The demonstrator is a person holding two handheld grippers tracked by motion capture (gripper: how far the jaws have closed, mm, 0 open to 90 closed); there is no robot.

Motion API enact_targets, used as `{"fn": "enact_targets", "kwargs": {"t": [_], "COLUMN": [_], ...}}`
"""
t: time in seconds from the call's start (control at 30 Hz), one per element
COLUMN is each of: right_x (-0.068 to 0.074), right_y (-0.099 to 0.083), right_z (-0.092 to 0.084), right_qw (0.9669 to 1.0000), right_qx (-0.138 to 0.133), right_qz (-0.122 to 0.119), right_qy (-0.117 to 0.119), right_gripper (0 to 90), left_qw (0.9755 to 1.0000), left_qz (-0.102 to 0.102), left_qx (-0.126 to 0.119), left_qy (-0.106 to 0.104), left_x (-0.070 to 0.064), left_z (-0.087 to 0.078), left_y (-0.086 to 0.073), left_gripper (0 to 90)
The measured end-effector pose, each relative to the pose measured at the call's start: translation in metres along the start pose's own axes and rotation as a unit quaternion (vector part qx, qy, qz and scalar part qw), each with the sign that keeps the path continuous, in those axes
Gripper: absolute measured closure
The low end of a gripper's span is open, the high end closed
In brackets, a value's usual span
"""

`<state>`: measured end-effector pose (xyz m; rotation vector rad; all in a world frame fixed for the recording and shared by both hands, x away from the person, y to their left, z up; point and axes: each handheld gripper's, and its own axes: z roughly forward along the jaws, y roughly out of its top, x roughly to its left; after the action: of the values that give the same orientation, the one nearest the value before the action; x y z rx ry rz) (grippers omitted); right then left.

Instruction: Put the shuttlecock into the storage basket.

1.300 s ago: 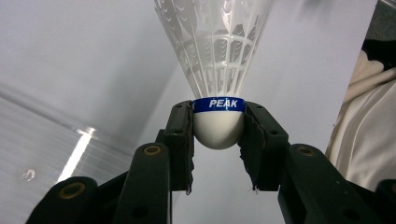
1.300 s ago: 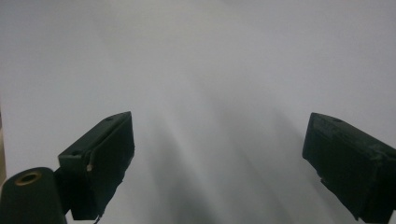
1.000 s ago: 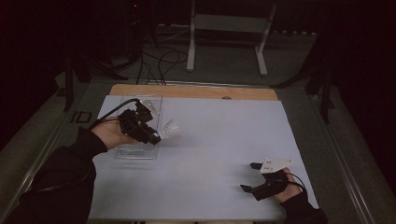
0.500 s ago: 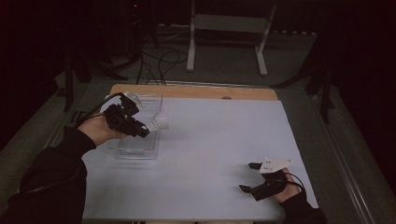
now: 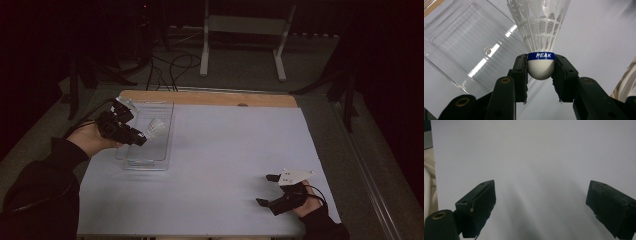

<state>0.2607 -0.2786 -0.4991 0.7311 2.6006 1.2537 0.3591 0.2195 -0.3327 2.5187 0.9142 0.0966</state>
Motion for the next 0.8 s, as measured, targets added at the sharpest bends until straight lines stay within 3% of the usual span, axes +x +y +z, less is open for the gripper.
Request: {"fn": "enact_targets", "kwargs": {"t": [0.37,0.63,0.8], "right_x": [0.000,0.000,0.001], "right_y": [0.001,0.001,0.001], "right_z": [-0.001,-0.002,-0.002], "right_qw": [1.0000,1.0000,1.0000], "right_qx": [-0.005,-0.005,-0.006], "right_qz": [0.000,0.001,0.000], "right_qy": [0.002,0.004,0.004], "right_gripper": [9.0,9.0,9.0], "left_qw": [0.9995,0.9952,0.9931], "left_qz": [-0.023,-0.086,-0.102], "left_qx": [-0.007,-0.017,-0.032], "left_qy": [0.019,0.044,0.048], "left_x": [0.015,0.028,0.034], "left_z": [-0.008,-0.005,0.000], "left_y": [-0.014,-0.024,-0.031], "left_gripper": [66.0,66.0,66.0]}}
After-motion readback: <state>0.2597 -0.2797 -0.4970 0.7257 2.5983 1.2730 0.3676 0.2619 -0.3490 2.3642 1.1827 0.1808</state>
